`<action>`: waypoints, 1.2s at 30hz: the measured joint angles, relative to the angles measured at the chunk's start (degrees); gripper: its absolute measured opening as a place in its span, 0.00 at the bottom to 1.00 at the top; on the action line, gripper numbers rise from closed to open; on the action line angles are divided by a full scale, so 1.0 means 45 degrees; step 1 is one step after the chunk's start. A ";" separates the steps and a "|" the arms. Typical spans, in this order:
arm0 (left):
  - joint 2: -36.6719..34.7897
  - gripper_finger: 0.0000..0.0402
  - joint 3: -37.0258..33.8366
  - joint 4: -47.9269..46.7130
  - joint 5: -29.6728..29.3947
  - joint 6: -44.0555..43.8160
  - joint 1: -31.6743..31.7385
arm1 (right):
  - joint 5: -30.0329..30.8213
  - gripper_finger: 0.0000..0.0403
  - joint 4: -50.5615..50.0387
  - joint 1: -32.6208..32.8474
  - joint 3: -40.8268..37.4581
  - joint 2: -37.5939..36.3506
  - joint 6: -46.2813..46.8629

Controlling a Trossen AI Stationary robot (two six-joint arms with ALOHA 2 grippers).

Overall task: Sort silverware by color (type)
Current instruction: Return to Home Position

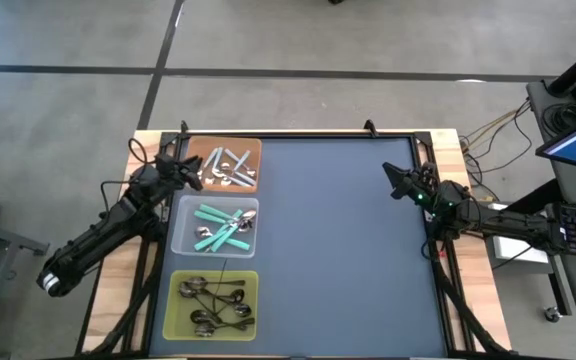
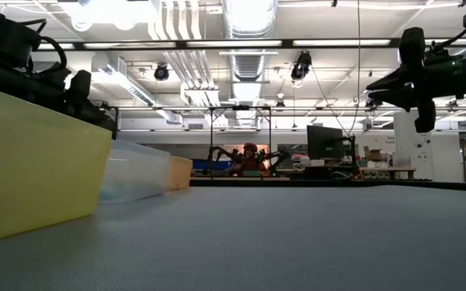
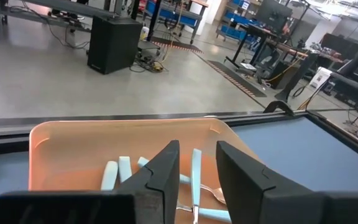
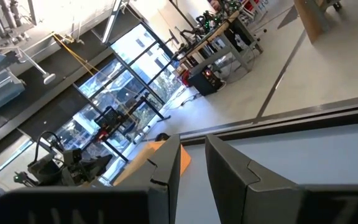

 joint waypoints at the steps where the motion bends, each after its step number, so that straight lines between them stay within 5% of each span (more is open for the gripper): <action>1: 0.0000 0.22 0.0012 0.0000 0.0002 0.0000 0.0002 | 0.0000 0.16 0.0000 0.0000 0.0000 0.0000 0.0000; 36: 0.0185 0.22 0.0037 -0.0544 0.0010 -0.0235 -0.0005 | 0.0000 0.16 0.0000 0.0000 0.0000 0.0005 0.0000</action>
